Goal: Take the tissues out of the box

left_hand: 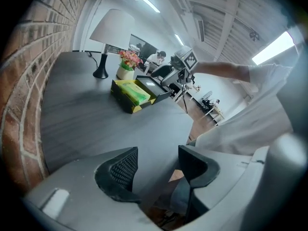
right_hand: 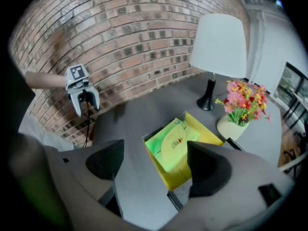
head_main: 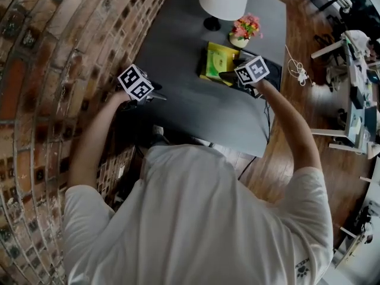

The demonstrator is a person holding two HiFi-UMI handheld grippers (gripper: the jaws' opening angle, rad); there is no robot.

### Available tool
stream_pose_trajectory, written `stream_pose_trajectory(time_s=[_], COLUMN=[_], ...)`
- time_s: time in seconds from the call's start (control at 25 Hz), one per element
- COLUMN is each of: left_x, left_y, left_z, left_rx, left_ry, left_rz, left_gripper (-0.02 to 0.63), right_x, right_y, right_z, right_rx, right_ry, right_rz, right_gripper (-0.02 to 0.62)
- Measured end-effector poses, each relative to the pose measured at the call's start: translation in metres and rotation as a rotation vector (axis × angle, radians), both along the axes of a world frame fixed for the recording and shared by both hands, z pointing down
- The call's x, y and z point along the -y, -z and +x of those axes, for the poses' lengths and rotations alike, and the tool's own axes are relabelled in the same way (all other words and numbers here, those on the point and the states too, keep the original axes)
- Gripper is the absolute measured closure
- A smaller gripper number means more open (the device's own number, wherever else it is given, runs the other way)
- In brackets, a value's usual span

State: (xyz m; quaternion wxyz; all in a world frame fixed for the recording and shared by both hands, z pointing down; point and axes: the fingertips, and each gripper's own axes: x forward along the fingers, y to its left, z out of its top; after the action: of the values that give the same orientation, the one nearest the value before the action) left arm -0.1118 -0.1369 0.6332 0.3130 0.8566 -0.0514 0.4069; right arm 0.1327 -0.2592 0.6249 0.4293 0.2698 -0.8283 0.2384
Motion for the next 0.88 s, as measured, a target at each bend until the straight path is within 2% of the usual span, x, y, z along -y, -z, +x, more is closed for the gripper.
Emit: stream_pose_trajectory(time_s=[0.2, 0.44, 0.52, 0.6, 0.76, 0.88], left_x=[0.018, 0.051, 0.064, 0.078, 0.103, 0.119], left_y=[-0.005, -0.009, -0.006, -0.003, 0.008, 0.015], left_z=[0.004, 0.002, 0.001, 0.000, 0.000, 0.001], left_rx=[-0.038, -0.052, -0.058, -0.068, -0.151, -0.192], left_ry=[0.075, 0.196, 0.245, 0.289, 0.401, 0.467], left_rz=[0.006, 0.105, 0.160, 0.209, 0.252, 0.316], left_gripper=[0.339, 0.337, 0.285, 0.242, 0.215, 0.213], right_x=[0.024, 0.044, 0.052, 0.057, 0.066, 0.066], right_y=[-0.014, -0.032, -0.036, -0.040, -0.048, -0.062], right_z=[-0.022, -0.023, -0.018, -0.016, -0.015, -0.013], right_rx=[0.143, 0.106, 0.096, 0.095, 0.082, 0.058], right_ry=[-0.290, -0.494, -0.564, -0.598, -0.646, -0.680], right_rz=[0.011, 0.093, 0.124, 0.134, 0.160, 0.137], right_gripper=[0.175, 0.164, 0.134, 0.076, 0.075, 0.077])
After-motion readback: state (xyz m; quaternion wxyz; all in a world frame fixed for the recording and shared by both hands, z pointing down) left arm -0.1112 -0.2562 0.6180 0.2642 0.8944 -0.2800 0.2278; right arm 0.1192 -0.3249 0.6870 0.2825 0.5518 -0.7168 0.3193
